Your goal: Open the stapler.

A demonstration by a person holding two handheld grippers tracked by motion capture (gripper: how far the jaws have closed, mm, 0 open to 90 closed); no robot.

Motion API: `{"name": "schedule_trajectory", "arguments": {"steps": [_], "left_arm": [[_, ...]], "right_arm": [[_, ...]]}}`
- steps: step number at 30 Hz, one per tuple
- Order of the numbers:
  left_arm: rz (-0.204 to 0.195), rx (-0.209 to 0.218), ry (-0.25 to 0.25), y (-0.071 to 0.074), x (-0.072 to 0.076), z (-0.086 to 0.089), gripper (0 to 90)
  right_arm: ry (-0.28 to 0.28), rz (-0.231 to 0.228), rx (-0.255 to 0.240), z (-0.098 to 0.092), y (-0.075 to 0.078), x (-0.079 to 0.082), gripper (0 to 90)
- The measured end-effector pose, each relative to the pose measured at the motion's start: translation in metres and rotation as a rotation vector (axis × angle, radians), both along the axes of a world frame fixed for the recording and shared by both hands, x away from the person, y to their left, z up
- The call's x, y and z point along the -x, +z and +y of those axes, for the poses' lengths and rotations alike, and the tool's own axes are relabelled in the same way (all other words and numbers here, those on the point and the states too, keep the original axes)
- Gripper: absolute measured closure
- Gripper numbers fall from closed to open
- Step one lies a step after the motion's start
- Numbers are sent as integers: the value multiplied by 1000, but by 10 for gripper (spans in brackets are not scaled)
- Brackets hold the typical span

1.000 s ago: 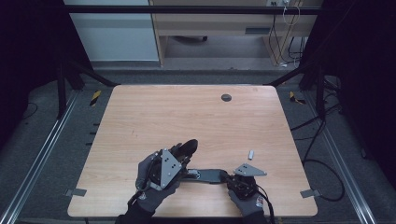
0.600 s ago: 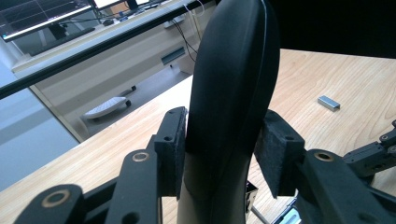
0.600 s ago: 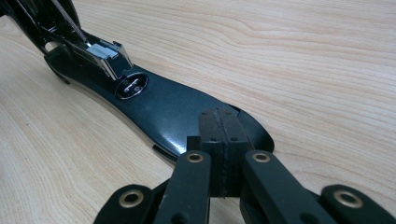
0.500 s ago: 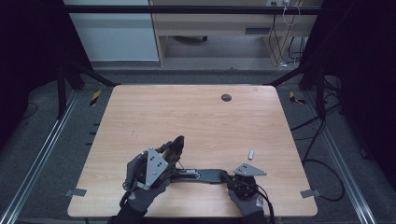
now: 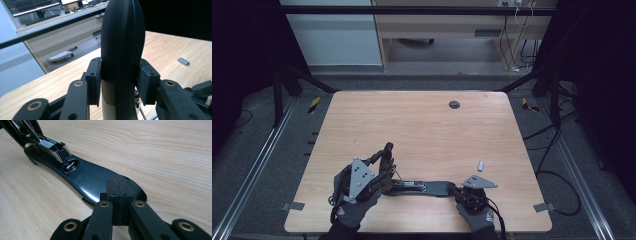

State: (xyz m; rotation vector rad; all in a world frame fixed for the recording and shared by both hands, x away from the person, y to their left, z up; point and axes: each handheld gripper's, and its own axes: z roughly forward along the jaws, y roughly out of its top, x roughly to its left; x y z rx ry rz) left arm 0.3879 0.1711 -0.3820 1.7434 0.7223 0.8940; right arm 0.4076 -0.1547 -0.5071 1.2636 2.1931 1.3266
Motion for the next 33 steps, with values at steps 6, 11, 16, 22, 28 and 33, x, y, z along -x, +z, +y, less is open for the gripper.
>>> {"name": "schedule_trajectory", "arguments": {"steps": [6,11,16,22,28,33], "left_arm": [[9,32,8,0,1,8,590],[17,60,17,-1,2,14,592],[15,68,22,-2,3,16,593],[21,99,36,-3,3,21,596],[26,126,50,-5,5,26,599],[35,146,60,-6,6,33,600]], "right_arm": [[0,0,0,0,0,0,900],[1,0,-1,0,0,0,900],[2,-1,1,0,0,0,900],[2,1,-1,0,0,0,900],[2,1,-2,0,0,0,900],[3,2,-2,0,0,0,900]]}}
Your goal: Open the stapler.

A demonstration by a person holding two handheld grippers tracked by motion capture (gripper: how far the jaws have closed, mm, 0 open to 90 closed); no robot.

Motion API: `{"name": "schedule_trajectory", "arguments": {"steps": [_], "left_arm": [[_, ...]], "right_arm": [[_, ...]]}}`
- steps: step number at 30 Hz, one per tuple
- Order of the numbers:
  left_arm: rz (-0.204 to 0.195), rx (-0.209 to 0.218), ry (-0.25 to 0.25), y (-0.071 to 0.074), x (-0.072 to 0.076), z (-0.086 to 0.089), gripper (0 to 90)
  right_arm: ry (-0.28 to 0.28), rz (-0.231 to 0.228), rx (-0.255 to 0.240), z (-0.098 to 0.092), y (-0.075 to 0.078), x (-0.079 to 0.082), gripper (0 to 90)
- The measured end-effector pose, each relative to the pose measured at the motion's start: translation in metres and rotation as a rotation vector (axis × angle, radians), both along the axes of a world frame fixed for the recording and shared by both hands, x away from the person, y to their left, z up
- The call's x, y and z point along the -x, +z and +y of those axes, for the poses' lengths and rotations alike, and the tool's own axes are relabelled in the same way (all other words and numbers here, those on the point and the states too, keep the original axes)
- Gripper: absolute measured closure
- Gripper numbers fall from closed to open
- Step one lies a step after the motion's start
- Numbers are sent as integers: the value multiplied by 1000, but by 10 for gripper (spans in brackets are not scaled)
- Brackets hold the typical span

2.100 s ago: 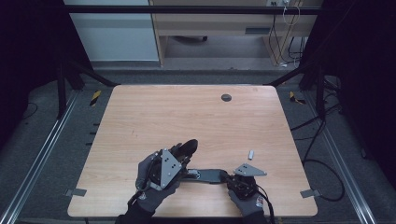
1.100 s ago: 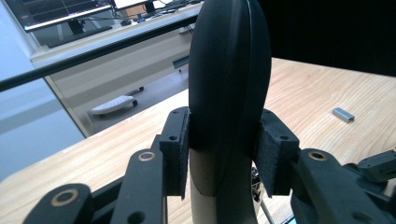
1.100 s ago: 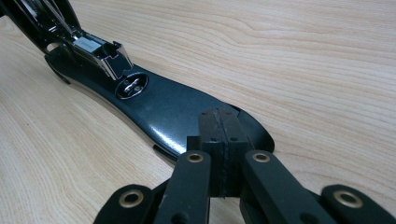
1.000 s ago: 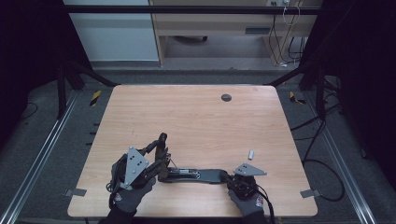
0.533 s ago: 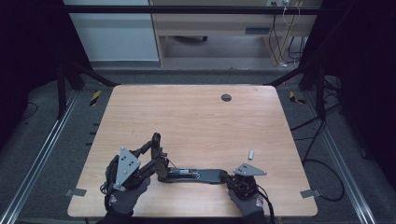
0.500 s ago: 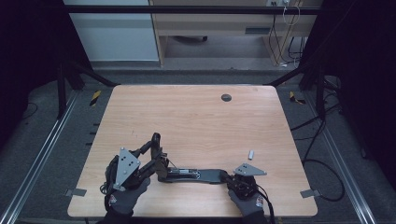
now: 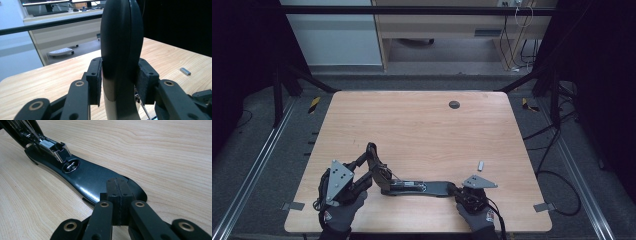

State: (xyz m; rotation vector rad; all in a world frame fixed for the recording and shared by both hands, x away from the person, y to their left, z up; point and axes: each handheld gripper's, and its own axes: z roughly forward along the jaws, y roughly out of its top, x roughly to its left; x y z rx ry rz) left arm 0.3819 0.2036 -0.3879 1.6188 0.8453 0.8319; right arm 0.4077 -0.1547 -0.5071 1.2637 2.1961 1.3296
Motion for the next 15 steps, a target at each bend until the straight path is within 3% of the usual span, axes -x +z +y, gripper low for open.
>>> {"name": "schedule_trajectory", "arguments": {"steps": [6,12,15], "left_arm": [[20,38,29,-2,0,12,598],[67,124,48,-9,-1,35,593],[72,128,55,-10,0,37,591]], "right_arm": [[0,1,-1,0,0,0,900],[4,0,-2,0,0,0,900],[8,-2,3,1,0,0,900]]}}
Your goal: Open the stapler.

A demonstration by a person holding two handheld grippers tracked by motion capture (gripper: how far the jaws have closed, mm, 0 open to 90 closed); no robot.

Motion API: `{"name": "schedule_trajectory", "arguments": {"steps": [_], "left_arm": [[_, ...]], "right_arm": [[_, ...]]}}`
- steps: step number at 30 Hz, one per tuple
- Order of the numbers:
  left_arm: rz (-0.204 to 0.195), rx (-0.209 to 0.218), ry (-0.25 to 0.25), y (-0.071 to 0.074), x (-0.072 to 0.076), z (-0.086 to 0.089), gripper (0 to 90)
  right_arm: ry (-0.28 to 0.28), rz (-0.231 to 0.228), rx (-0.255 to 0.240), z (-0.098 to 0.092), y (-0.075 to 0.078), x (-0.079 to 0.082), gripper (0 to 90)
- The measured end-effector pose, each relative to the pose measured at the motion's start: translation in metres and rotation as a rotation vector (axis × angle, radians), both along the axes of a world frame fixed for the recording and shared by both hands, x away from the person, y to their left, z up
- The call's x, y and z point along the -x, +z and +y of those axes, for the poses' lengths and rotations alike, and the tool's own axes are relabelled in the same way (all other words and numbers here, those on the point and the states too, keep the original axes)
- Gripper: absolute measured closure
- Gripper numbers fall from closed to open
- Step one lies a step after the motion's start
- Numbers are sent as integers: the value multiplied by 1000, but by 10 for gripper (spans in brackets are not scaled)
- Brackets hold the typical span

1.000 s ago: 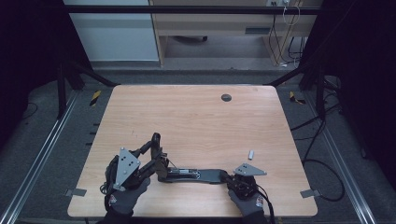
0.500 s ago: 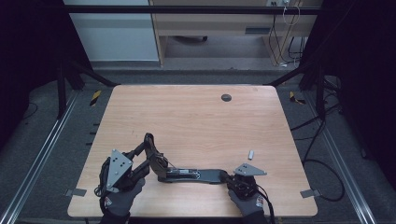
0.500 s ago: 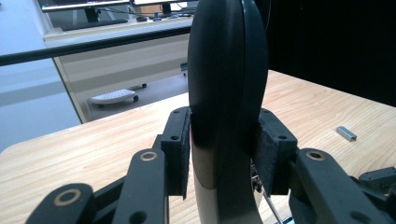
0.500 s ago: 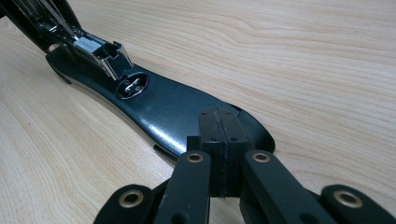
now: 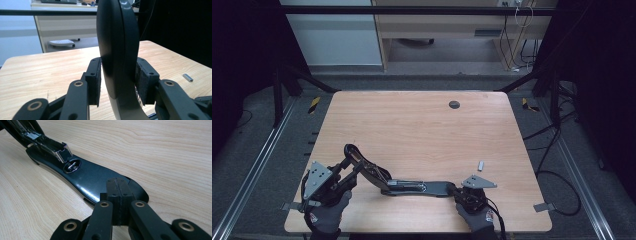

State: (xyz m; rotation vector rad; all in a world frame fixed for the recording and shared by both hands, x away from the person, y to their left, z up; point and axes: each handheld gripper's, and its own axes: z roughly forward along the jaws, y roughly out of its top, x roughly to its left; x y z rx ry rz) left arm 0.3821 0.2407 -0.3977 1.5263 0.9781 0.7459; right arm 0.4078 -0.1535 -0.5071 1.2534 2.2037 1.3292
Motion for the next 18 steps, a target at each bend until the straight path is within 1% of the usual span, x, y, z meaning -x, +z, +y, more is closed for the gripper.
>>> {"name": "schedule_trajectory", "arguments": {"steps": [4,11,18], "left_arm": [[8,12,12,-3,0,5,587],[50,65,35,-13,-1,25,573],[53,64,46,-17,-1,30,556]], "right_arm": [[0,2,-3,0,0,0,900],[1,3,-5,0,0,0,900],[-1,3,-8,-1,0,0,900]]}}
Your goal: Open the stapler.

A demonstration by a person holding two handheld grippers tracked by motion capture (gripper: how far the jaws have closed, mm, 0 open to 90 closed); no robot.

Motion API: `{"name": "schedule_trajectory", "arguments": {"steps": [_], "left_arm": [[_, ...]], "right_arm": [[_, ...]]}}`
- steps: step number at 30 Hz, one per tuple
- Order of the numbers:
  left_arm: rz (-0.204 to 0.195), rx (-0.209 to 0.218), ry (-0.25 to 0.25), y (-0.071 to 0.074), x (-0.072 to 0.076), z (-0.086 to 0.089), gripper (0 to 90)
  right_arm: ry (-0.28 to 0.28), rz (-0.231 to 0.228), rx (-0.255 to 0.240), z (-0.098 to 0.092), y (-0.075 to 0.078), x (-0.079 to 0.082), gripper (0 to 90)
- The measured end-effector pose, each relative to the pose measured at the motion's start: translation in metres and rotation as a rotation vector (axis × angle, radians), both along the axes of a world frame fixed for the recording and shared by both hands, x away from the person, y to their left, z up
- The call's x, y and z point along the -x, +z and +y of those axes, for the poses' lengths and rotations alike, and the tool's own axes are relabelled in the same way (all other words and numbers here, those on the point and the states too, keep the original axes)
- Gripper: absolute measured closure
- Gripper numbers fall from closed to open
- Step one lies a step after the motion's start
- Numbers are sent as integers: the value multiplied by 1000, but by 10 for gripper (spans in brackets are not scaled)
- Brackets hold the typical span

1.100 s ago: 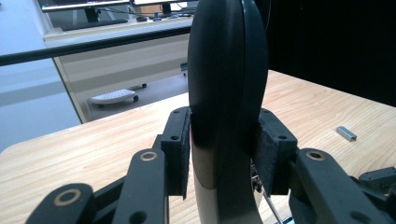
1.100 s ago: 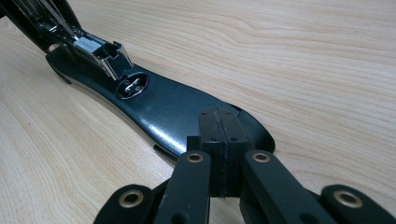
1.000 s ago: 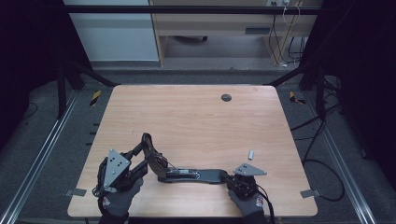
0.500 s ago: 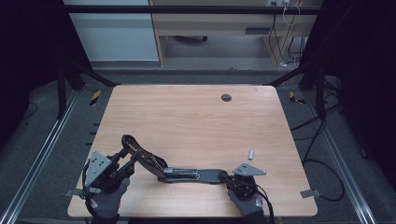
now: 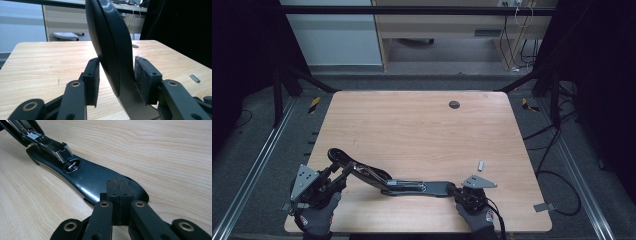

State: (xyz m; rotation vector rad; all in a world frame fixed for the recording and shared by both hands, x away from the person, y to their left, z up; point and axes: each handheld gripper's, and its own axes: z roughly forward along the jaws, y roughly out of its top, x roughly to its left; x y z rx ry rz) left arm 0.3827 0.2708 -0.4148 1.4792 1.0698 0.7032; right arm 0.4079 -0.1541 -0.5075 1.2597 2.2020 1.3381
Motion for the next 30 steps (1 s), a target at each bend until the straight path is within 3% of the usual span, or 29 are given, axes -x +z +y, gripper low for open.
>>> {"name": "schedule_trajectory", "arguments": {"steps": [15,20,30], "left_arm": [[-21,-43,3,0,0,1,527],[-28,-52,5,1,2,4,459],[-20,-125,-29,1,4,0,372]], "right_arm": [[-2,4,-7,0,0,0,900],[6,1,-2,-1,0,-1,900],[18,-2,7,-2,2,-1,890]]}}
